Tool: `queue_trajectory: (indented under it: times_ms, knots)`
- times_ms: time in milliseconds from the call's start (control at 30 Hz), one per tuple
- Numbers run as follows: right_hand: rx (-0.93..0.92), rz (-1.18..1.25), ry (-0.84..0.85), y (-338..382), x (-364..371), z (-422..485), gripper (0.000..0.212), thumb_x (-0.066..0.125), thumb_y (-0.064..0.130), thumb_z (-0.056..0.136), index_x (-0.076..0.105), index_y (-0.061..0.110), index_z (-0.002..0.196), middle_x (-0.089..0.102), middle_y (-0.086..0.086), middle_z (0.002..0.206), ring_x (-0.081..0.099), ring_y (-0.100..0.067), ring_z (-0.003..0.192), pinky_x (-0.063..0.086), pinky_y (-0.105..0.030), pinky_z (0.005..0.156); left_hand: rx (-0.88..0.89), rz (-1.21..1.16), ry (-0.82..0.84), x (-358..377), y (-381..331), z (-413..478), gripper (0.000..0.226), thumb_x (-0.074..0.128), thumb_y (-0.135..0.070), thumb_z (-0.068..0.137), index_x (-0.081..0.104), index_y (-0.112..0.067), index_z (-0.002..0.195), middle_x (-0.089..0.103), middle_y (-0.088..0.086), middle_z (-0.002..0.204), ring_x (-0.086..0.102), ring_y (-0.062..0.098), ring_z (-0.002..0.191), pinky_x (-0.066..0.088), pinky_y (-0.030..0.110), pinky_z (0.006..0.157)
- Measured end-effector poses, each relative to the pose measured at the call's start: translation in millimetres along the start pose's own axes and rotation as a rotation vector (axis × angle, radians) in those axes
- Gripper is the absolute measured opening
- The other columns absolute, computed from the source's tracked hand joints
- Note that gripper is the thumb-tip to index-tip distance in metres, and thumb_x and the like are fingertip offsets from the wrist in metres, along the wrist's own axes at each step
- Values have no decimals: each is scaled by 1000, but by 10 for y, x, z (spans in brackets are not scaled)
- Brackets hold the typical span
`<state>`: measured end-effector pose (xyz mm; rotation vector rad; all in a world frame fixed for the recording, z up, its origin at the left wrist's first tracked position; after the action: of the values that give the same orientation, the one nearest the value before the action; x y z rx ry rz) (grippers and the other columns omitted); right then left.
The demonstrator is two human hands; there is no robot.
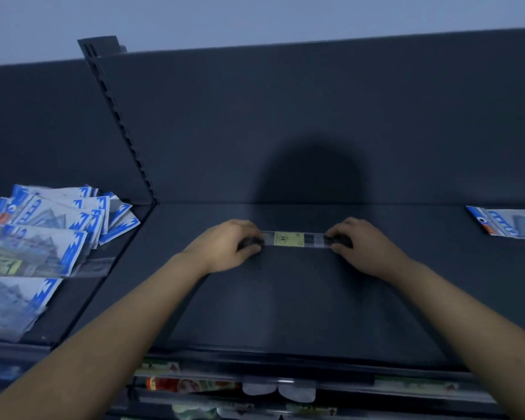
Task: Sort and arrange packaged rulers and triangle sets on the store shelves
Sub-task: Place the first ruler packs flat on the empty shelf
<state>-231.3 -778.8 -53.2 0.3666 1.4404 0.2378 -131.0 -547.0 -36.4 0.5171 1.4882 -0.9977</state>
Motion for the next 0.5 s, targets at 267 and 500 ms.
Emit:
queue_trajectory:
  times_ms: [267,500]
  knots:
    - [191,-95,-35,-365,-252,-143,26,52,6,90,65,9,113,54,-11,116,53,-27,108,42,-32,95,97,37,57,187,-304,323,38,44,-36,98,57,-18,128,53,-4,137,46,15,126,37,31,105]
    - [413,-250,-217,-620,-363,-337,36,46,0,84,67,8,113,55,-20,110,55,-39,101,47,-36,84,80,21,125,436,-655,599,59,43,-52,94,42,-17,141,39,0,150,37,19,136,31,36,113]
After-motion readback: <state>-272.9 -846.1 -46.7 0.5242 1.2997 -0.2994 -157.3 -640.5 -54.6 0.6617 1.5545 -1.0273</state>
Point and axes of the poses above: each hand's wrist, its own z-axis towards the middle knuckle, its own x-axis out of the palm, y = z × x, the point moved 4 cm from there along z, towards the middle knuckle
